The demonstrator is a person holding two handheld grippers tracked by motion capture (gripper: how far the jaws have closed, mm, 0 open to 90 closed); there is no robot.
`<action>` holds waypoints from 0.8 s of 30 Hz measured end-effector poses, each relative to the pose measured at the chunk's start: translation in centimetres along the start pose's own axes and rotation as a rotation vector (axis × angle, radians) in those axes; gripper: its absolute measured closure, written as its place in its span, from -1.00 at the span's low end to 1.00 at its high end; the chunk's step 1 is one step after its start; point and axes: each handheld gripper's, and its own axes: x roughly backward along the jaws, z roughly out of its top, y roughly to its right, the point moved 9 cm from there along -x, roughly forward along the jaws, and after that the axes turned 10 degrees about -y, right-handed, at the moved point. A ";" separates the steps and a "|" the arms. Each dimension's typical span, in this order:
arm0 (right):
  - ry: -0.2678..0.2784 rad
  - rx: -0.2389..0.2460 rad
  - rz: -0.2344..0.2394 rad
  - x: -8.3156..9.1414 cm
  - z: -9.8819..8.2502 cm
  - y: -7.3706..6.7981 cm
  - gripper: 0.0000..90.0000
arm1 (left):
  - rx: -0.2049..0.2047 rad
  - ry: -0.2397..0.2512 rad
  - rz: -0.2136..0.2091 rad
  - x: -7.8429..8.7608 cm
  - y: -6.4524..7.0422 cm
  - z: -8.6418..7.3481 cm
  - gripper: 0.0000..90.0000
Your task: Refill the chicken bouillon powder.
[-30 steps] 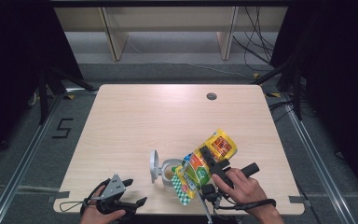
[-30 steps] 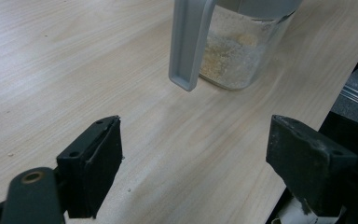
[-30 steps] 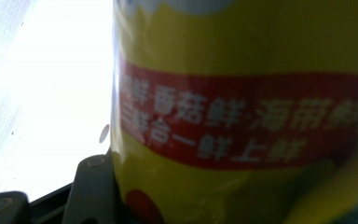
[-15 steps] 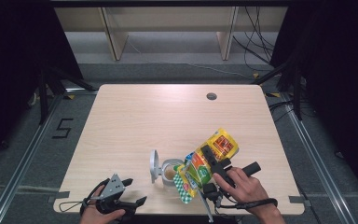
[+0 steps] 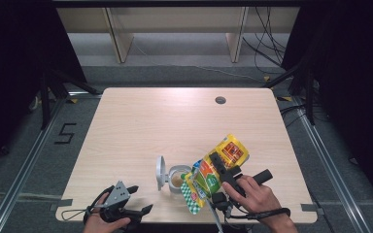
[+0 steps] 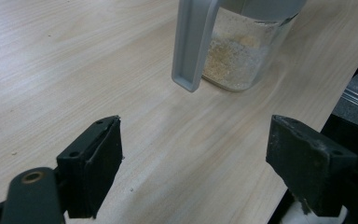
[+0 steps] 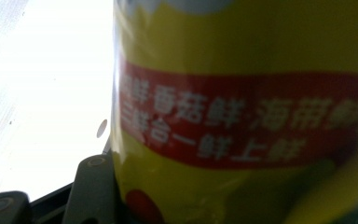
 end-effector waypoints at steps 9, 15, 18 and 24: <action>0.004 -0.004 -0.004 0.4 -0.2 -0.1 0.03 | 0.003 0.010 -0.003 0.0 0.0 0.2 -0.60; -0.005 -0.020 -0.012 0.6 -0.5 0.1 0.04 | -0.021 0.005 0.011 0.0 -0.2 0.1 -0.60; -0.016 -0.030 -0.008 0.6 -0.8 0.1 0.04 | 0.003 0.004 0.007 0.0 -0.1 0.0 -0.60; -0.018 -0.030 -0.006 0.6 -0.8 -0.1 0.04 | -0.024 0.005 0.010 0.0 -0.3 0.1 -0.60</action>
